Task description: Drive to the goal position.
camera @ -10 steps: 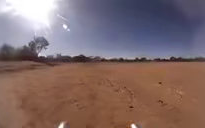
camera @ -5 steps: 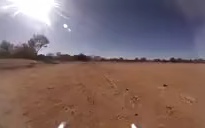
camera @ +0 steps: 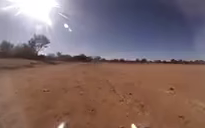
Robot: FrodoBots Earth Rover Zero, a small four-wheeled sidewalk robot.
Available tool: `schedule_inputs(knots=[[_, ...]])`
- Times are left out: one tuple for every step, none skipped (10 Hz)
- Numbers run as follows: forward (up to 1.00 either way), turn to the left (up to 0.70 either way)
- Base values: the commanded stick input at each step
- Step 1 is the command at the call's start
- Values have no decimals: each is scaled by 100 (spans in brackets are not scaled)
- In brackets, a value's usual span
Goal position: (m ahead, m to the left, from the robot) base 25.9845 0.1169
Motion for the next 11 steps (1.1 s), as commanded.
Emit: schedule_inputs(knots=[[50, 0], [50, 0], [50, 0], [50, 0], [50, 0], [50, 0], [50, 0], [50, 0], [50, 0], [50, 0], [50, 0]])
